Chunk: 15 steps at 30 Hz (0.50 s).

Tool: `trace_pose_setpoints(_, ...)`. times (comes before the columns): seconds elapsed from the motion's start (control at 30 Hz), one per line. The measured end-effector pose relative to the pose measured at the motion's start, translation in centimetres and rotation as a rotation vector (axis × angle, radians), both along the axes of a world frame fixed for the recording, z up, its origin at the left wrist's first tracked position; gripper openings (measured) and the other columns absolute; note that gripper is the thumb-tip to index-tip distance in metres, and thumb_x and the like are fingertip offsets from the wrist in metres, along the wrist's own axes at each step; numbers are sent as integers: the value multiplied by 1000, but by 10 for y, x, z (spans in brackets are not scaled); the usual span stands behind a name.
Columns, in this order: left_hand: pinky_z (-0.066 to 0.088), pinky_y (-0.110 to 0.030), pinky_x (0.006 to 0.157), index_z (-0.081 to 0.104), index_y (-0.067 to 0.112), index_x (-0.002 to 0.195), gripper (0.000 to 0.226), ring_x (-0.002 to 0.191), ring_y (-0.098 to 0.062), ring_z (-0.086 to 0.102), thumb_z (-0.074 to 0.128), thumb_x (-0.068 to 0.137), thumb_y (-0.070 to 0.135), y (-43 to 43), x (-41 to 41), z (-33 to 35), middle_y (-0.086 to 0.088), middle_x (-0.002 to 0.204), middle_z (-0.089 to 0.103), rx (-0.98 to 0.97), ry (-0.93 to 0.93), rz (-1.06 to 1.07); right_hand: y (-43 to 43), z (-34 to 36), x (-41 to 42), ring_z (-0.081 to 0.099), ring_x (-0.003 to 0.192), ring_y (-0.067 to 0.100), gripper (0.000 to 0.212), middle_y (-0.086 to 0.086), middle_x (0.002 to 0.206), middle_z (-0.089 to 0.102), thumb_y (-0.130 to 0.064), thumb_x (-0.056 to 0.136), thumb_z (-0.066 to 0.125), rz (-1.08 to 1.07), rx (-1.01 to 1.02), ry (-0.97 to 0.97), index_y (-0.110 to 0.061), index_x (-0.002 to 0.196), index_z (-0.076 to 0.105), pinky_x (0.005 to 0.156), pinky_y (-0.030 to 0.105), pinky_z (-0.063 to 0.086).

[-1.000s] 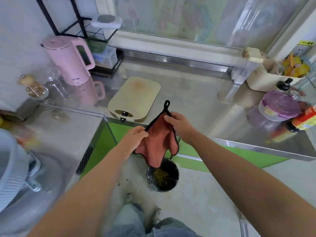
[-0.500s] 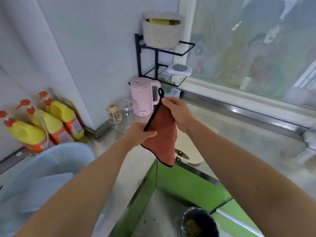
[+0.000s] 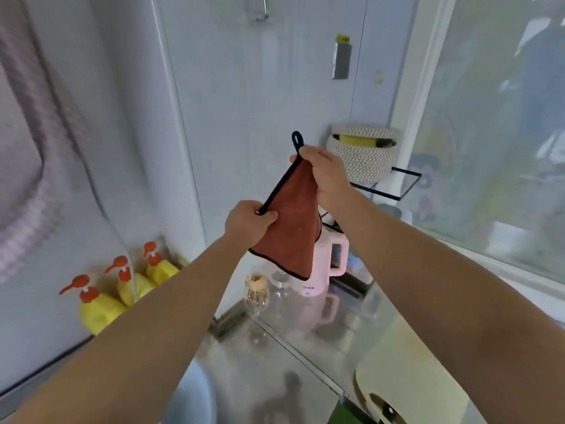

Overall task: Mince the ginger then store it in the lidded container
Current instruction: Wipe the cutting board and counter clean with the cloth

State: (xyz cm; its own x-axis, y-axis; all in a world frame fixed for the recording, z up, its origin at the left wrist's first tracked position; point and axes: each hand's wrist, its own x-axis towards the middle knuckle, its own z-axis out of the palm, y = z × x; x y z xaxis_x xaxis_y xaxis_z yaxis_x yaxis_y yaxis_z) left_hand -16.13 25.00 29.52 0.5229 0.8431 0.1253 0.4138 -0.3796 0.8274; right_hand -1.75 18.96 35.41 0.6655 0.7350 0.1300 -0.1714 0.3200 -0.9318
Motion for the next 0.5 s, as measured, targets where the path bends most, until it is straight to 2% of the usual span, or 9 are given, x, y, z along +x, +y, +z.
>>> trace_pose_setpoints(0.03, 45, -33, 68, 55, 17, 64, 29, 74, -23, 56, 63, 89, 30, 7, 4, 11, -2, 71, 57, 28, -15, 23, 10, 11, 5, 65, 69, 19, 7, 8, 74, 72, -13, 89, 66, 10, 14, 17, -10, 83, 67, 70, 31, 54)
trace_pose_setpoints(0.17, 52, -34, 75, 66, 14, 87, 20, 82, -22, 61, 61, 90, 33, 33, 20, 53, -3, 86, 65, 150, -56, 111, 45, 52, 25, 62, 65, 16, 17, 5, 74, 69, -24, 87, 71, 51, 41, -2, -11, 77, 67, 75, 32, 55)
trace_pose_setpoints(0.27, 48, -30, 70, 65, 17, 88, 17, 81, -21, 61, 60, 91, 33, 46, 35, 81, -1, 86, 64, 219, -89, 177, 64, 83, 42, 62, 70, 17, 16, 5, 80, 69, -25, 87, 71, 89, 69, -37, -10, 79, 68, 77, 33, 55)
trace_pose_setpoints(0.43, 43, -26, 63, 66, 17, 91, 17, 78, -20, 60, 60, 90, 33, 57, 54, 124, -1, 84, 64, 314, -145, 285, 96, 130, 61, 63, 84, 18, 9, 2, 78, 73, -16, 89, 67, 115, 179, -119, -12, 97, 64, 85, 38, 53)
trace_pose_setpoints(0.5, 42, -25, 58, 66, 16, 89, 17, 73, -18, 59, 60, 90, 32, 59, 58, 139, 0, 80, 63, 336, -173, 320, 106, 146, 63, 62, 87, 17, 11, 0, 74, 73, -15, 89, 66, 101, 213, -157, -19, 96, 58, 81, 35, 49)
